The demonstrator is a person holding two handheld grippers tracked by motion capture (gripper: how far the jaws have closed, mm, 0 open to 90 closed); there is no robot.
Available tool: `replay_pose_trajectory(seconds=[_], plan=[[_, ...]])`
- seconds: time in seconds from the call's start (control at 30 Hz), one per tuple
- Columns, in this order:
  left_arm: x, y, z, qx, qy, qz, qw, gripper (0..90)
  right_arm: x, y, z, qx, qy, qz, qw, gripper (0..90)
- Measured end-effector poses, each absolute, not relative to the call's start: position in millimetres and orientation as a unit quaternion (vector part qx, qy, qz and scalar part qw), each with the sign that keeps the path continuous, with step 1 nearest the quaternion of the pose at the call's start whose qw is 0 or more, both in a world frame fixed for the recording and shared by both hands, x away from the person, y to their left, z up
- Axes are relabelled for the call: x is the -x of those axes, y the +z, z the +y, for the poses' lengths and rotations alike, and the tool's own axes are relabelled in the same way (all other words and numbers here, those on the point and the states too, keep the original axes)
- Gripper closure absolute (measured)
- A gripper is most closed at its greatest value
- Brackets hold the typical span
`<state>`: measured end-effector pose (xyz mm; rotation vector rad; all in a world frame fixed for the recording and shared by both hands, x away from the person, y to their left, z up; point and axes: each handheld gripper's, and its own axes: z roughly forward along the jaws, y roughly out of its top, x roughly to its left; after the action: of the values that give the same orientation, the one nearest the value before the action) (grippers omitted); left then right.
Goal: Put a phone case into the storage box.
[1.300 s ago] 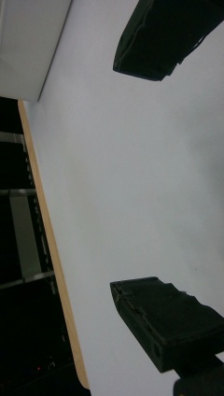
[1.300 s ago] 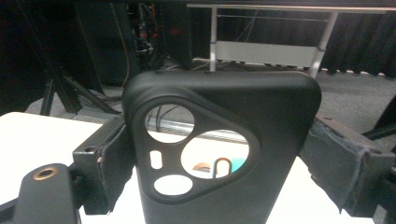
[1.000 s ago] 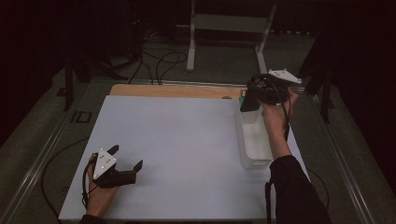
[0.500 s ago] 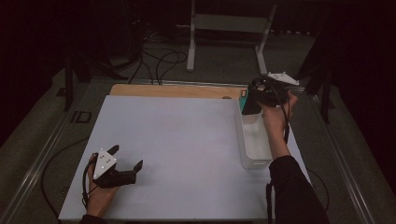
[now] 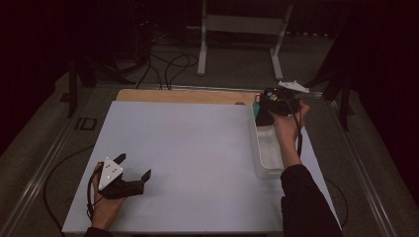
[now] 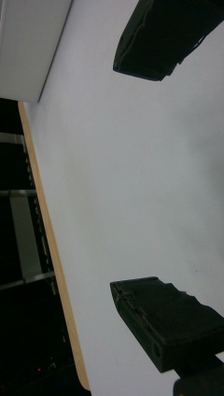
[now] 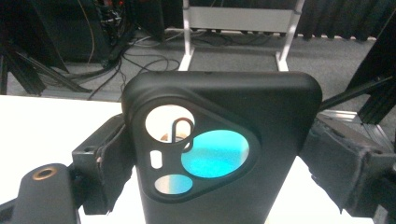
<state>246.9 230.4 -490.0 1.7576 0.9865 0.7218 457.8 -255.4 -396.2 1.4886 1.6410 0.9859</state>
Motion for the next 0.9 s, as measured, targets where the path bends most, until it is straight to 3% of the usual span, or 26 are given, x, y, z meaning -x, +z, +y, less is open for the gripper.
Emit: replay_pose_trajectory(seconds=[0.9], plan=[[-246.3, -489.8, 230.2, -0.719, 0.294, 0.404, 0.482, 0.0, -480.6, -431.9, -246.5, -0.602, 0.332, 0.645, 0.334, 13.3]])
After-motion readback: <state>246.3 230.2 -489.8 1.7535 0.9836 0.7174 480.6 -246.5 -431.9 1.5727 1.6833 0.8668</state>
